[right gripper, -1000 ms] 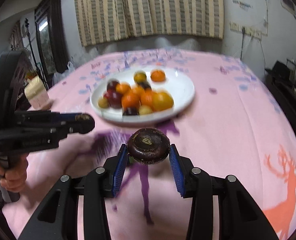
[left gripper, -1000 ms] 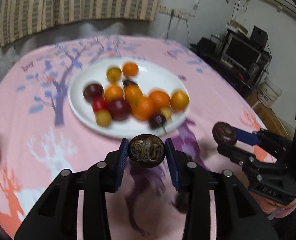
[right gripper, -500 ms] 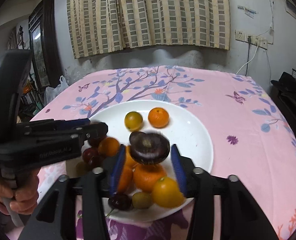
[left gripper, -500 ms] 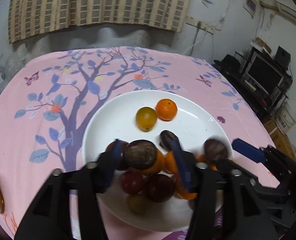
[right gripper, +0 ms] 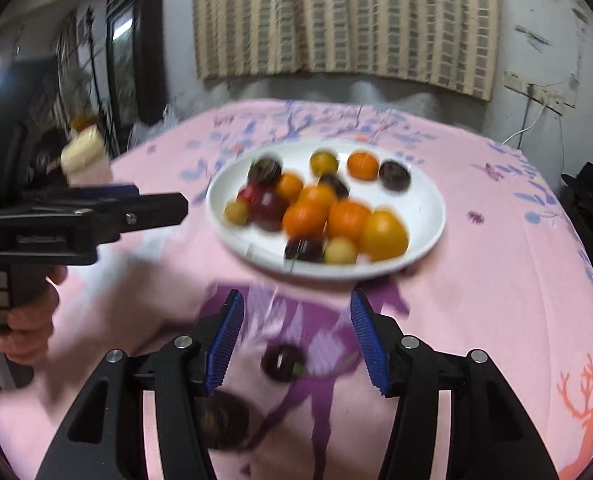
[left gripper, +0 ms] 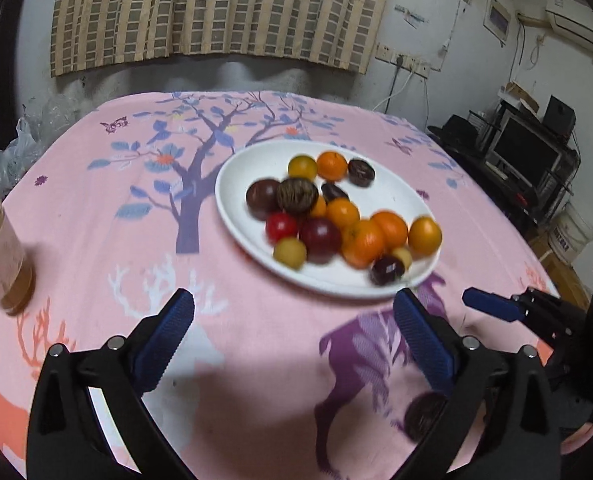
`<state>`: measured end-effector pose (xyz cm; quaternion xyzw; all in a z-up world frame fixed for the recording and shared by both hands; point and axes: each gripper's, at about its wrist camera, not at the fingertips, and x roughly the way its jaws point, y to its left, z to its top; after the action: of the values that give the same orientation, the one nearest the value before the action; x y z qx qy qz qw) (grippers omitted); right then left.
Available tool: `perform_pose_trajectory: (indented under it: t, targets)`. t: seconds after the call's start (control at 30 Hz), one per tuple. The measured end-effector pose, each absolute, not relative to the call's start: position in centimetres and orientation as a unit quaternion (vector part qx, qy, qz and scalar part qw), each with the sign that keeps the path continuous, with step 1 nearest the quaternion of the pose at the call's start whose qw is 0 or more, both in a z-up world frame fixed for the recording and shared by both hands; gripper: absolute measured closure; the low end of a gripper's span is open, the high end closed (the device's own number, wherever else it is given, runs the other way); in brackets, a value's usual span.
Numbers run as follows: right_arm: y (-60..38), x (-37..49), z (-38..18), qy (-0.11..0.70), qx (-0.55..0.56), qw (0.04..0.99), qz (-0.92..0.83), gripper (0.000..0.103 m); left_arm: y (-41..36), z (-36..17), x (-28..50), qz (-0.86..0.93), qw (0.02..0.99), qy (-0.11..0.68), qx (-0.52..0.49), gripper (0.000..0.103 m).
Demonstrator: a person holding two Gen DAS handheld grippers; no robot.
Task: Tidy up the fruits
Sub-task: 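Grasp a dark cherry with the right tool while the left tool grasps a dark brown fruit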
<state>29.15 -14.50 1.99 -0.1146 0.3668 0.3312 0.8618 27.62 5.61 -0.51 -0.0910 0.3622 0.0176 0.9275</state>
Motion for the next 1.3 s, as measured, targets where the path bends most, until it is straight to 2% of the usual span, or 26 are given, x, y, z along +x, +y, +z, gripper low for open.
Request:
perform_pose_trajectory:
  t: [0.17, 0.7, 0.87, 0.93, 1.0, 1.3]
  targets:
    - [-14.7, 28.5, 2.0, 0.369, -0.113, 0.861, 0.331, 0.047, 5.2, -2.0, 26.3, 0.010, 0.920, 0.384, -0.081, 0.005]
    - [-14.5, 29.2, 0.8, 0.393, -0.128, 0.852, 0.323, 0.047, 4.5, -2.0, 26.2, -0.001, 0.919, 0.387, -0.073, 0.005]
    - [-14.0, 29.3, -0.2, 0.411, -0.142, 0.841, 0.321, 0.058, 4.4, -1.8, 26.1, -0.001, 0.920, 0.385, -0.069, 0.005]
    - [-13.7, 29.4, -0.8, 0.423, -0.147, 0.835, 0.321, 0.068, 4.4, -1.8, 26.0, -0.002, 0.920, 0.385, -0.072, 0.005]
    - [-13.8, 29.5, -1.1, 0.427, -0.148, 0.833, 0.320, 0.073, 4.4, -1.7, 26.0, -0.003, 0.920, 0.384, -0.073, 0.005]
    - [-16.8, 30.3, 1.7, 0.401, -0.074, 0.862, 0.301, 0.074, 2.0, -2.0, 25.4, -0.047, 0.918, 0.392, -0.045, 0.005]
